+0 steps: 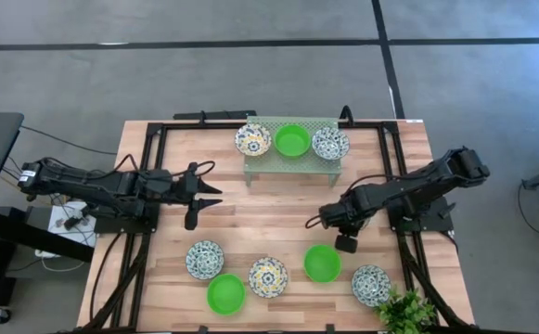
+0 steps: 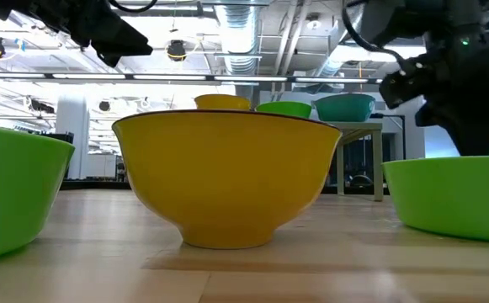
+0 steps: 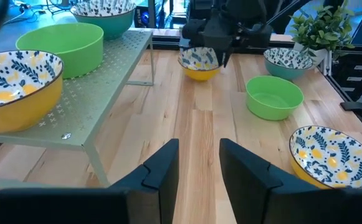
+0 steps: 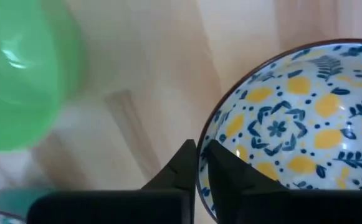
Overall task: Pick & Place Mini bowls
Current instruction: Stack the top yellow bowl on the yellow bowl on the shelf
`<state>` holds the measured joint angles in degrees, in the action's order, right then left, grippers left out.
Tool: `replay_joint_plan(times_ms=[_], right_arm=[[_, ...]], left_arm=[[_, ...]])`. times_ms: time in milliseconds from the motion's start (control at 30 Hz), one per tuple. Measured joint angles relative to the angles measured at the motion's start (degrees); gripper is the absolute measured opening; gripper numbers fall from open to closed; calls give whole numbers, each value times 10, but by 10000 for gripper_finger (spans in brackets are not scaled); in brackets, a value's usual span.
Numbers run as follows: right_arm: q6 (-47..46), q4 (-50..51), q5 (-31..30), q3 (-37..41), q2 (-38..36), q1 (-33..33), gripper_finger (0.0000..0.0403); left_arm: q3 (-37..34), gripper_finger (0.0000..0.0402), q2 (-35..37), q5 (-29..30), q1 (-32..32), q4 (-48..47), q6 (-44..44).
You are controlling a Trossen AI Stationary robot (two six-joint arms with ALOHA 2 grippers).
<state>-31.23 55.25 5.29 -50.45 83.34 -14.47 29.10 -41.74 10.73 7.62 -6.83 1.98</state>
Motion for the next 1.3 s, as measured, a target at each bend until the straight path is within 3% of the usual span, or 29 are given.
replay_joint_plan(times_ms=[67, 233, 400, 500, 633, 867, 1100, 1300], right_arm=[[26, -7, 3, -18, 0, -6, 23], [152, -61, -9, -74, 0, -20, 5], [404, -200, -20, -99, 1, -23, 5], [534, -281, -21, -99, 12, -13, 3], [605, -341, -21, -100, 37, 11, 2], [687, -347, 6, -104, 107, 40, 1], [759, -330, 8, -158, 155, 46, 1], [759, -287, 7, -195, 165, 69, 1]], left_arm=[[0, 117, 0, -25, 0, 4, -6], [0, 117, -16, -165, 0, 60, -83], [1, 117, -77, -247, 0, 154, -145], [1, 117, -127, -249, 0, 208, -185], [1, 117, -204, -239, -4, 260, -197], [10, 117, -300, -212, -16, 299, -198], [33, 117, -374, -229, -19, 300, -198], [32, 117, -399, -249, -18, 277, -193]])
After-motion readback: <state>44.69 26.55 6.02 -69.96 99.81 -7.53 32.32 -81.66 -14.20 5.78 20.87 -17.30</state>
